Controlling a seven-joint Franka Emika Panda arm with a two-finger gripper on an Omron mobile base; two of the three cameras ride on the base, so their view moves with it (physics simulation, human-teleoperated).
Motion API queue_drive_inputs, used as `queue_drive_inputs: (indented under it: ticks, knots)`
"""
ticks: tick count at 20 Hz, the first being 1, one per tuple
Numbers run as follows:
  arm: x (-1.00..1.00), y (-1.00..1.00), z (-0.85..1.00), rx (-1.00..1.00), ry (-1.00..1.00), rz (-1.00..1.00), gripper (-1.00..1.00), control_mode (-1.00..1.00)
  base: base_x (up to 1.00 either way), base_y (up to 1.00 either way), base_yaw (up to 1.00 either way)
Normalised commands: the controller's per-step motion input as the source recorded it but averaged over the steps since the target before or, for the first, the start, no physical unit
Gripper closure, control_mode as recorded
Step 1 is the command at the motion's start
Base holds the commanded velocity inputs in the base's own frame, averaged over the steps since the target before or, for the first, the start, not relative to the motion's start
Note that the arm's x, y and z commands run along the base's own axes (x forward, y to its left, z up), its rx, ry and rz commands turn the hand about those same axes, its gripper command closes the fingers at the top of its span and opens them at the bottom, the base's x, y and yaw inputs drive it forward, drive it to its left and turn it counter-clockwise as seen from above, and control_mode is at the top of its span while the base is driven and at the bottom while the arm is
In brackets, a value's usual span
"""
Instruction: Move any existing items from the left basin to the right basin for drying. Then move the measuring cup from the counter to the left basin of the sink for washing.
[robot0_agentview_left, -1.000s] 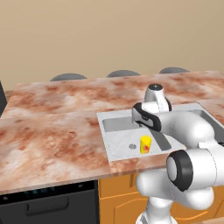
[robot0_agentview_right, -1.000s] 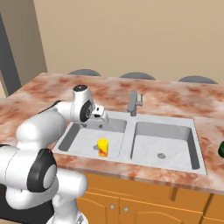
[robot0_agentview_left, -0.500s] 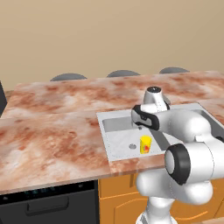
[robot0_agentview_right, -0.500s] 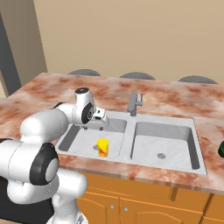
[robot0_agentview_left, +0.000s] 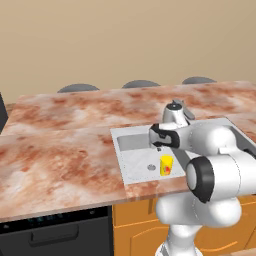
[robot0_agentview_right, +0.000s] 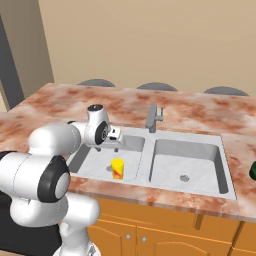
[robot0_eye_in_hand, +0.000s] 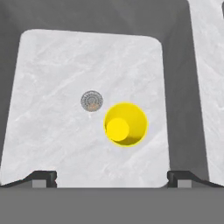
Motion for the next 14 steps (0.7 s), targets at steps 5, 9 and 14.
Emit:
queue_drive_inputs:
  ticks: [5, 9, 14]
  knots:
    - [0.18, 0.0, -0.23, 0.0, 0.02, 0.0, -1.0, -1.0, 0.0, 0.0, 0.0]
    - [0.13, 0.0, -0.21, 0.0, 0.03, 0.0, -1.0, -1.0, 0.0, 0.0, 0.0]
    - [0.02, 0.0, -0.15, 0.0, 0.04, 0.0, -1.0, -1.0, 0.0, 0.0, 0.0]
